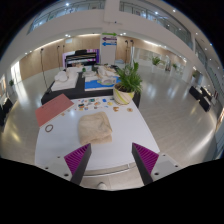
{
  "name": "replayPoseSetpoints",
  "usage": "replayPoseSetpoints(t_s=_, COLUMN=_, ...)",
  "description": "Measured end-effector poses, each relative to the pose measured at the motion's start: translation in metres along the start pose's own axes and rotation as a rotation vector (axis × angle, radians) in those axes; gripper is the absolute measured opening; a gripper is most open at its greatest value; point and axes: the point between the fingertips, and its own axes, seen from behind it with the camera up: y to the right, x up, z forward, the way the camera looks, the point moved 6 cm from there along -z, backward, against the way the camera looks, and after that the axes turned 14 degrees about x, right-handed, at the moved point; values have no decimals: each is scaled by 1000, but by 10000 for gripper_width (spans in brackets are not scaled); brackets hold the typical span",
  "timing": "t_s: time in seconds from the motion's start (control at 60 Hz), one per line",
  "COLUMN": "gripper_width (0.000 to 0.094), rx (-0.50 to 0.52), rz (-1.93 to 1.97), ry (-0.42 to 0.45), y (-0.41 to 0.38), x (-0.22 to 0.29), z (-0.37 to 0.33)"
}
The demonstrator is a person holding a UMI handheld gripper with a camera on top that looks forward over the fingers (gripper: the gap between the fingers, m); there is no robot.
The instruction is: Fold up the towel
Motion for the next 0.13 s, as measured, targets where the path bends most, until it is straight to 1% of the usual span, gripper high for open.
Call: replayPoseSetpoints(t_s=0.133, gripper_width=852, rx=10, rz=0, ry=-13, y=2, x=-3, z=7)
